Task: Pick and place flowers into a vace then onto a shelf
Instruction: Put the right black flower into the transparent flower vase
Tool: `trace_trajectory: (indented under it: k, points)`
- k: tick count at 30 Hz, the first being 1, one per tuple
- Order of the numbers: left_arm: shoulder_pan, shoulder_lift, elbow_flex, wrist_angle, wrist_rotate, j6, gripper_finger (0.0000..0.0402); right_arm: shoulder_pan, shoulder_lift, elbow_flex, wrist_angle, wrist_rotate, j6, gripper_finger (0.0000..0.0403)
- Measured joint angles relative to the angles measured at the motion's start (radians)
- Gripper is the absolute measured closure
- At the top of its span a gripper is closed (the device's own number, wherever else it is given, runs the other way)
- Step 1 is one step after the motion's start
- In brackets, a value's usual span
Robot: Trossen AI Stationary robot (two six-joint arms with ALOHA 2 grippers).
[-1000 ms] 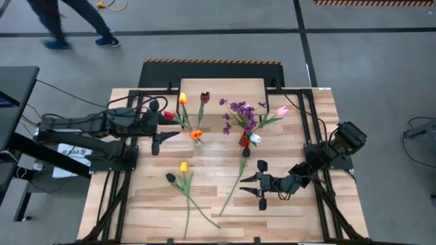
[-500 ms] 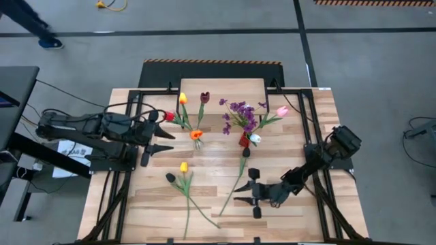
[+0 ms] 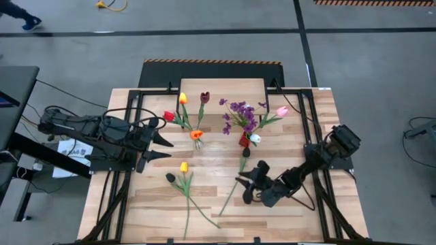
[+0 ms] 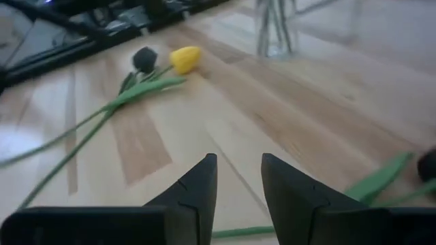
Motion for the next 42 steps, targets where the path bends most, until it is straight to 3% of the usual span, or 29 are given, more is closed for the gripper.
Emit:
trace_trajectory:
  k: [13, 32, 42]
  points:
    - [-0.027, 0.000, 0.000, 0.000, -0.001, -0.026, 0.0244, -0.030, 0.000, -0.001, -0.316, -0.004, 0.485, 0.0295]
    - [-0.035, 0.003, -0.001, -0.001, 0.001, -0.029, 0.0244, -0.162, 0.000, -0.001, -0.337, -0.112, 0.508, 0.0294]
    - [-0.035, 0.003, -0.001, -0.019, 0.001, -0.037, 0.0244, -0.152, 0.000, -0.001, -0.336, -0.136, 0.524, 0.0294]
